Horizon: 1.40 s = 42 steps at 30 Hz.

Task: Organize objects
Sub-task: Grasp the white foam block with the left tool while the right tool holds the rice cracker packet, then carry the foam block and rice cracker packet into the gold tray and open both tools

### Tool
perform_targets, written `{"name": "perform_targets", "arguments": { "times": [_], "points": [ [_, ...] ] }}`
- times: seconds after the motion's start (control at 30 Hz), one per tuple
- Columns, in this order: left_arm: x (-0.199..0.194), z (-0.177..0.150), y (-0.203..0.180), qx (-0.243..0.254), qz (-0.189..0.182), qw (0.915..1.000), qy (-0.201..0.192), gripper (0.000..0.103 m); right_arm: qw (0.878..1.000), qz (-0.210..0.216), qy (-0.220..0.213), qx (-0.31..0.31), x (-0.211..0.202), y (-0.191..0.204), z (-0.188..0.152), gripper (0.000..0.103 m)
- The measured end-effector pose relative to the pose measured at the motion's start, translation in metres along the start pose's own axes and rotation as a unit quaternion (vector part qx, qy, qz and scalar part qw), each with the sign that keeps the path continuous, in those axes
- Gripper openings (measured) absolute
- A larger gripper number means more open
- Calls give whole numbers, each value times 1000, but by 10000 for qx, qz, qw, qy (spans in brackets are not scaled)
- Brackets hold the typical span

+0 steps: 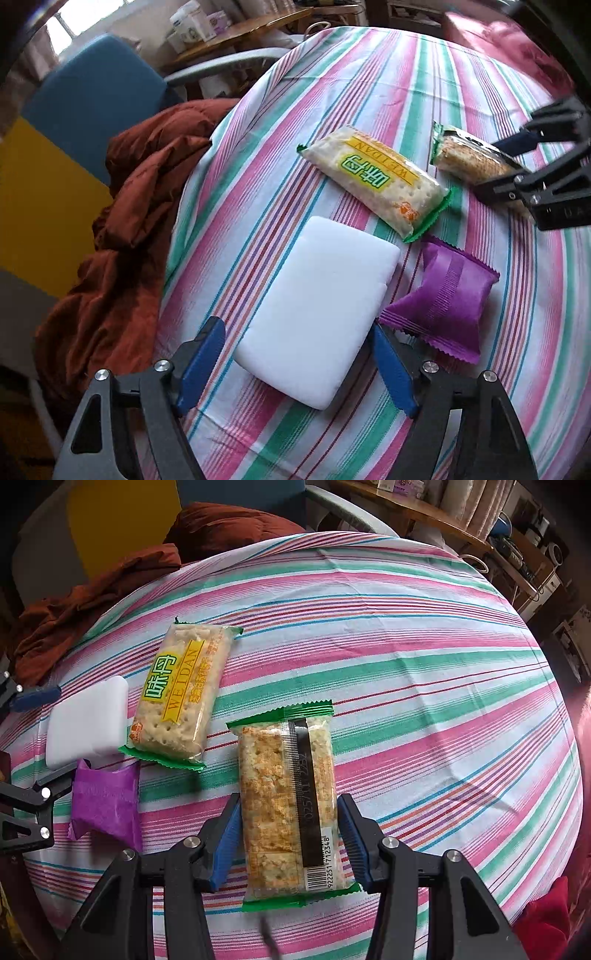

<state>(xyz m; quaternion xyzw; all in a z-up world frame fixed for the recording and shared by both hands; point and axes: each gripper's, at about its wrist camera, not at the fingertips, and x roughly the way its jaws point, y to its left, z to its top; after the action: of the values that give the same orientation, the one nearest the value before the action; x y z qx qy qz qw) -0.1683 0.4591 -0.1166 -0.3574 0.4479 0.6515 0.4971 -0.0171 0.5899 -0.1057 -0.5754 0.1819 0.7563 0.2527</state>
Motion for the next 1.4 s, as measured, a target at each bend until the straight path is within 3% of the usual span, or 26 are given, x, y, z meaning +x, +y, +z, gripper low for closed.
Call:
{"name": "perform_targets", "arguments": {
  "times": [0.1, 0.2, 0.33, 0.57, 0.87, 0.93, 1.13, 1.27, 1.4],
  "points": [
    [-1, 1, 5, -302, -210, 9993, 119, 66, 10000, 19, -44, -31, -2, -2, -1, 48],
    [-6, -1, -2, -309, -81, 9994, 123, 62, 9999, 48, -76, -64, -3, -4, -2, 47],
    [-15, -8, -2, -799, -183, 9964, 205, 61, 9998, 134, -106, -56, -5, -8, -2, 46],
    [-68, -28, -12, -1676, -202, 9853, -270, 62, 9994, 309, -166, 22, -11, -16, -5, 45],
    [-110, -67, -39, -2250, -60, 9726, -576, 62, 9960, 718, -522, 56, -30, -23, -8, 44],
    [-119, -74, -42, -2394, -2, 9685, -685, 63, 9951, 768, -624, 3, -37, -4, -8, 44],
    [-159, -120, -40, -3075, 197, 9463, -976, 63, 9905, 943, -989, -133, -60, 32, -36, 45],
    [-186, -157, -38, -3475, 447, 9300, -1112, 64, 9868, 1042, -1193, -331, -56, 39, -15, 45],
    [-214, -208, -30, -4035, 716, 9036, -1246, 64, 9841, 1141, -1237, -570, -54, 63, -9, 45]
  ]
}}
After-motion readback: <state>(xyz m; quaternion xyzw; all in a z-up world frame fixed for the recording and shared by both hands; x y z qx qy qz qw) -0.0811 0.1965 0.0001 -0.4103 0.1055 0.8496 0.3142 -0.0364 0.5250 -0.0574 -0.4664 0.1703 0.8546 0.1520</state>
